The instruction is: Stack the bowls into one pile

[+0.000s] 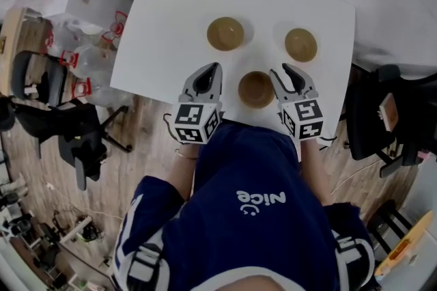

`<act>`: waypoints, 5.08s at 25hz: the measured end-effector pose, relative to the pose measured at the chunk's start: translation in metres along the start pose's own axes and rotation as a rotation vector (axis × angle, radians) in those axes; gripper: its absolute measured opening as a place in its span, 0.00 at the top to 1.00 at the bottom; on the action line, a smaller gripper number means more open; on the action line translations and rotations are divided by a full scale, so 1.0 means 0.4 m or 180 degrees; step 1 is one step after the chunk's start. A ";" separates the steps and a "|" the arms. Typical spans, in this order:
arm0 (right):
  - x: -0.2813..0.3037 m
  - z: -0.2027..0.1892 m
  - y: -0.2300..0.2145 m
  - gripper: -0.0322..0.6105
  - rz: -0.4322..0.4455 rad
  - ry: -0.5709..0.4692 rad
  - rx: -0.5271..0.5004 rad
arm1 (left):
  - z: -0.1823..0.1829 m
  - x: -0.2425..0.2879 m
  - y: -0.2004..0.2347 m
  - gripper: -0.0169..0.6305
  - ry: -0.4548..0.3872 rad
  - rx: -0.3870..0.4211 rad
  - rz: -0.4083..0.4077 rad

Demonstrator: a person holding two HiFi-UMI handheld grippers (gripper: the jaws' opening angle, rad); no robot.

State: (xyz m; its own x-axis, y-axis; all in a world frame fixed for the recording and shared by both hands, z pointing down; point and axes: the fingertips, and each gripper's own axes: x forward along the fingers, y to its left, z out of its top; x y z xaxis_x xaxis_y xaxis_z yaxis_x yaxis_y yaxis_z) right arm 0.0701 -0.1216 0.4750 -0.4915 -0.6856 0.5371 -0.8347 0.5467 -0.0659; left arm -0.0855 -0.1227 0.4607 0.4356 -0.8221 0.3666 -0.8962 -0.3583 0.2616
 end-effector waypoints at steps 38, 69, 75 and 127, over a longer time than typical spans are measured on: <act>0.060 -0.253 0.022 0.89 0.0288 0.0998 0.0845 | -0.051 -0.007 -0.008 0.95 0.0138 0.0046 0.0019; 0.058 0.036 0.024 0.90 0.0238 0.0289 0.0733 | -0.029 -0.015 0.026 0.95 0.0053 0.0049 0.0051; 0.099 0.070 0.031 0.90 0.0224 0.0268 0.0636 | -0.029 -0.019 0.049 0.95 0.0041 -0.0006 0.0104; 0.489 0.099 0.011 0.90 0.0106 0.0885 0.0393 | -0.045 -0.030 0.191 0.95 0.0176 -0.0117 0.0283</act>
State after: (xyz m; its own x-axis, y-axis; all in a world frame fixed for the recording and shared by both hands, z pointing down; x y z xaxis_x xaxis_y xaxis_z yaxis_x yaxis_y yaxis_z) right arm -0.0396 -0.2722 0.5465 -0.4464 -0.5011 0.7414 -0.8515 0.4925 -0.1799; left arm -0.1576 -0.1320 0.4924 0.3593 -0.8239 0.4383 -0.9283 -0.2677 0.2580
